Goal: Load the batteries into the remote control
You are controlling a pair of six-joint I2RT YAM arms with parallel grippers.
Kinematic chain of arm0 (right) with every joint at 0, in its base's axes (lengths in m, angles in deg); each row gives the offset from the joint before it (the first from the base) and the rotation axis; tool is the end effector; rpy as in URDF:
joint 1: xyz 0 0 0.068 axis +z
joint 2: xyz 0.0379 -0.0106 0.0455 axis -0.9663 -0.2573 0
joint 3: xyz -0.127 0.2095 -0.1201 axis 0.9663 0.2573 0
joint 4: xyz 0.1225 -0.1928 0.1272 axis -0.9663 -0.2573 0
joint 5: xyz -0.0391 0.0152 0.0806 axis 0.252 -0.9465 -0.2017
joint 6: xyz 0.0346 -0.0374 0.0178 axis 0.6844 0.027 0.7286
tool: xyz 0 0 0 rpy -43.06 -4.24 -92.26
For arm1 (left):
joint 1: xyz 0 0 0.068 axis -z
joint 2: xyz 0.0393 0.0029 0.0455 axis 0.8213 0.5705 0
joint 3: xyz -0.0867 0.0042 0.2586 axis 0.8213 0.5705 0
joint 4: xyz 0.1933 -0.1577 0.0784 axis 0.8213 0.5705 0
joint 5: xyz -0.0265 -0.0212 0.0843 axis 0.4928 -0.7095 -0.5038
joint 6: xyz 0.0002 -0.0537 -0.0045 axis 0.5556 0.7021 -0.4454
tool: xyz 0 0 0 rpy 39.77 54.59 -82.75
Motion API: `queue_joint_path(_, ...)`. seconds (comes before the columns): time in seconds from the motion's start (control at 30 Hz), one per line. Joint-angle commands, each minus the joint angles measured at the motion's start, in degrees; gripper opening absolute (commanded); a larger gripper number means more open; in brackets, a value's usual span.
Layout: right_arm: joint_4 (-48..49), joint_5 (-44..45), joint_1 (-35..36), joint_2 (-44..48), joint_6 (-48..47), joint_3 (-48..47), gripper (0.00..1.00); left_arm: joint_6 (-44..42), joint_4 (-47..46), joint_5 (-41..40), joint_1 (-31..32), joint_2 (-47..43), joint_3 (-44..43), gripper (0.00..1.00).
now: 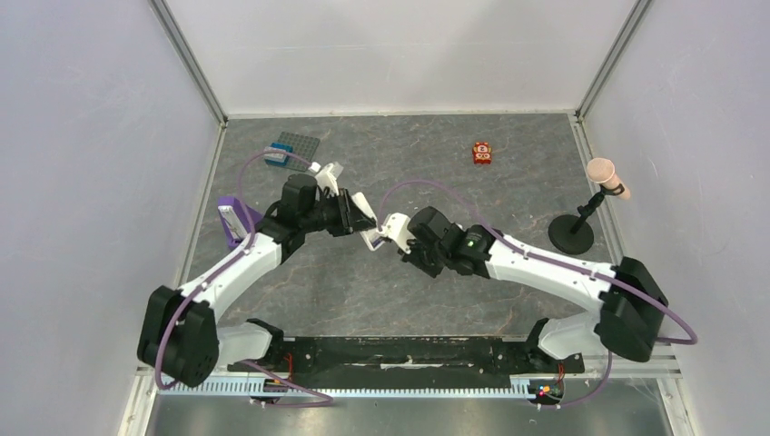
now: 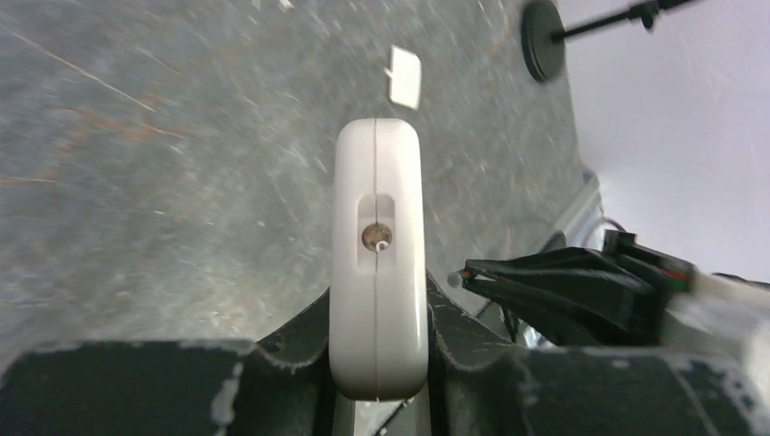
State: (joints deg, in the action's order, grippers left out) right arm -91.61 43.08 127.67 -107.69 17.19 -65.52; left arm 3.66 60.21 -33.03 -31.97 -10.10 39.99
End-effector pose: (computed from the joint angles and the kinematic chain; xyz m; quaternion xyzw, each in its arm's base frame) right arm 0.1744 0.2267 0.2318 -0.4654 0.8336 0.1085 0.2769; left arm 0.2338 -0.1172 0.2537 0.0247 0.8524 -0.4058 0.3288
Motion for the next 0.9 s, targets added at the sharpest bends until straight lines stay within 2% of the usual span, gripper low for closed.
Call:
queue_joint_path(0.0, -2.05, 6.04, 6.22, 5.01, 0.51, -3.88, 0.05, 2.08, -5.76, 16.49, 0.79, 4.10, -2.39, 0.02)
queue_joint_path(0.27, -6.29, 16.12, 13.58, 7.34, 1.03, -7.09, 0.06, 2.46, -7.61, 27.86, 7.20, 12.92, -5.06, 0.02)
queue_joint_path(0.47, -9.93, 18.73, 15.36, 6.03, 0.59, -8.30, 0.07, 3.66, -8.25, 31.39, 10.40, 19.80, -6.78, 0.02)
queue_joint_path(0.87, -14.80, 12.99, 18.85, 5.30, -0.44, -9.53, 0.10, 12.22, -17.00, 38.73, 10.84, 25.93, -4.81, 0.02)
